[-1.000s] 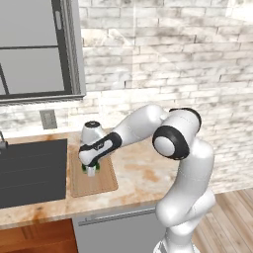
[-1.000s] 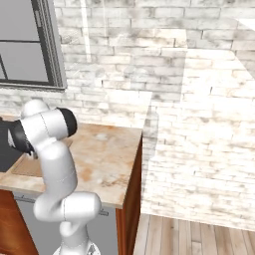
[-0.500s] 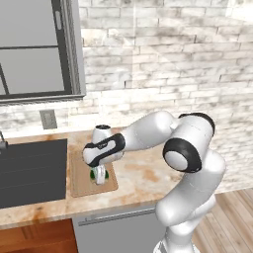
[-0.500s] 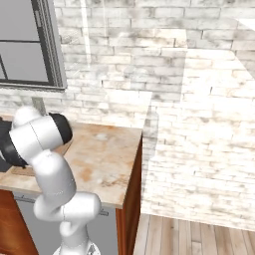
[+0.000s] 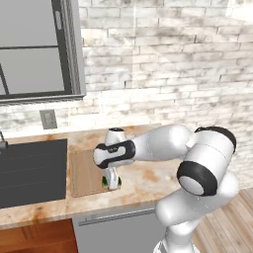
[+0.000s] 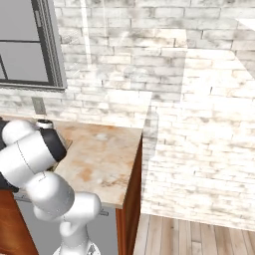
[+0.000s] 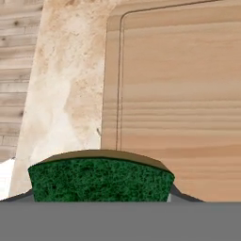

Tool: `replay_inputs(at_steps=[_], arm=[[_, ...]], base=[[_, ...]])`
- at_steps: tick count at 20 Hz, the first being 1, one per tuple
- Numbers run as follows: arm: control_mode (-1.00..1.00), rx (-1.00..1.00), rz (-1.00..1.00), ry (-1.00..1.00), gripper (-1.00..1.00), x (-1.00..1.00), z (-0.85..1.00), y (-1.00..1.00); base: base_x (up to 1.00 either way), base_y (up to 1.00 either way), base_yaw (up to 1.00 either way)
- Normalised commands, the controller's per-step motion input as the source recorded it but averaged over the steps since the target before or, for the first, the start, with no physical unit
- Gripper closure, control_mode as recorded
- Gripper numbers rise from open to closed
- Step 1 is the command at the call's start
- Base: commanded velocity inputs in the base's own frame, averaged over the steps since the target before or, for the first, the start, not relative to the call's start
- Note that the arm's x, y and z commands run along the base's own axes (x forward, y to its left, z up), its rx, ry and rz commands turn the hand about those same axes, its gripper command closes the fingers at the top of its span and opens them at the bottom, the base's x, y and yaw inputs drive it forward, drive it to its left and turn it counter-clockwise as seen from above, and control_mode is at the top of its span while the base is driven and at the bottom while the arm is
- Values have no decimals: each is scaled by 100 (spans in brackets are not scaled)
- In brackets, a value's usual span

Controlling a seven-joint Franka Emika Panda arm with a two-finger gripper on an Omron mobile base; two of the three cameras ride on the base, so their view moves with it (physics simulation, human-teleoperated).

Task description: Pick up the sponge from the counter and clean the cutting board by briefly scrubbing or pressing down on the cutting board. Once finished, release the sponge.

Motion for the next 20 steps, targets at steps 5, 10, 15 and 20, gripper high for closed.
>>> replay_inputs(at_steps=[5, 10, 15, 20], arm=[[-100, 0, -6, 7, 100, 0, 24, -73], [-100, 0, -1, 10, 100, 13, 6, -72], [-100, 0, 0, 11, 100, 22, -1, -53], [-100, 0, 0, 7, 100, 34, -6, -23]], base=[[0, 0, 0], [0, 0, 0], [0, 0, 0], [0, 0, 0]])
